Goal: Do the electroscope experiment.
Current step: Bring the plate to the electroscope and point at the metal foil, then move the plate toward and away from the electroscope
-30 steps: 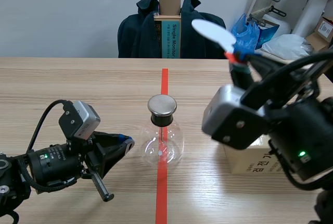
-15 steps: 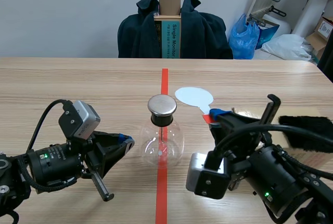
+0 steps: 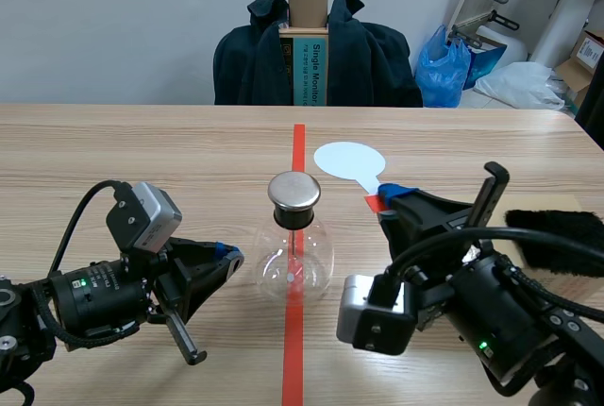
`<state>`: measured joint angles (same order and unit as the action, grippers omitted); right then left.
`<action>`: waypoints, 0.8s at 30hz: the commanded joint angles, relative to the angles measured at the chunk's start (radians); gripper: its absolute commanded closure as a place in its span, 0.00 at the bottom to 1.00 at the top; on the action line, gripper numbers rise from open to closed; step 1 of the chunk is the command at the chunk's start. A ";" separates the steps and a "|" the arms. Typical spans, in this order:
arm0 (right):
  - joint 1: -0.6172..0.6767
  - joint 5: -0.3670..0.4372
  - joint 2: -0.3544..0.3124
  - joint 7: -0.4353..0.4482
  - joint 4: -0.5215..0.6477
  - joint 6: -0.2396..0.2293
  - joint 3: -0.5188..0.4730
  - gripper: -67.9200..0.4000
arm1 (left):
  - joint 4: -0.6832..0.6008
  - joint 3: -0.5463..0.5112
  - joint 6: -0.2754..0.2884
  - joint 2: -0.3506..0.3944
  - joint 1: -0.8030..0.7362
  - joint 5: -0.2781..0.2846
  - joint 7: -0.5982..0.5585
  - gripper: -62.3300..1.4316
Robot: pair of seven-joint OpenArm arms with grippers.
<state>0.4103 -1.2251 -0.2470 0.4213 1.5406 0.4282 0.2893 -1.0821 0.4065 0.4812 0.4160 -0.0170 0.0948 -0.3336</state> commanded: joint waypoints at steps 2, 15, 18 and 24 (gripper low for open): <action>-0.014 -0.006 -0.011 0.034 0.017 0.010 -0.010 0.98 | -0.013 -0.001 0.000 -0.002 0.003 0.012 -0.014 0.95; -0.014 -0.050 -0.011 0.174 0.017 0.044 -0.010 0.98 | -0.013 -0.001 0.000 -0.002 0.003 0.012 -0.014 0.95; -0.014 -0.052 -0.011 0.194 0.017 0.044 -0.010 0.98 | -0.013 -0.001 0.000 -0.002 0.003 0.012 -0.014 0.95; -0.014 -0.062 -0.011 0.213 0.017 0.044 -0.010 0.98 | -0.013 -0.001 0.000 -0.002 0.003 0.012 -0.014 0.95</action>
<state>0.4107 -1.2919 -0.2466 0.6323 1.5406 0.4564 0.2893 -1.0821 0.4065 0.4812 0.4160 -0.0170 0.0948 -0.3336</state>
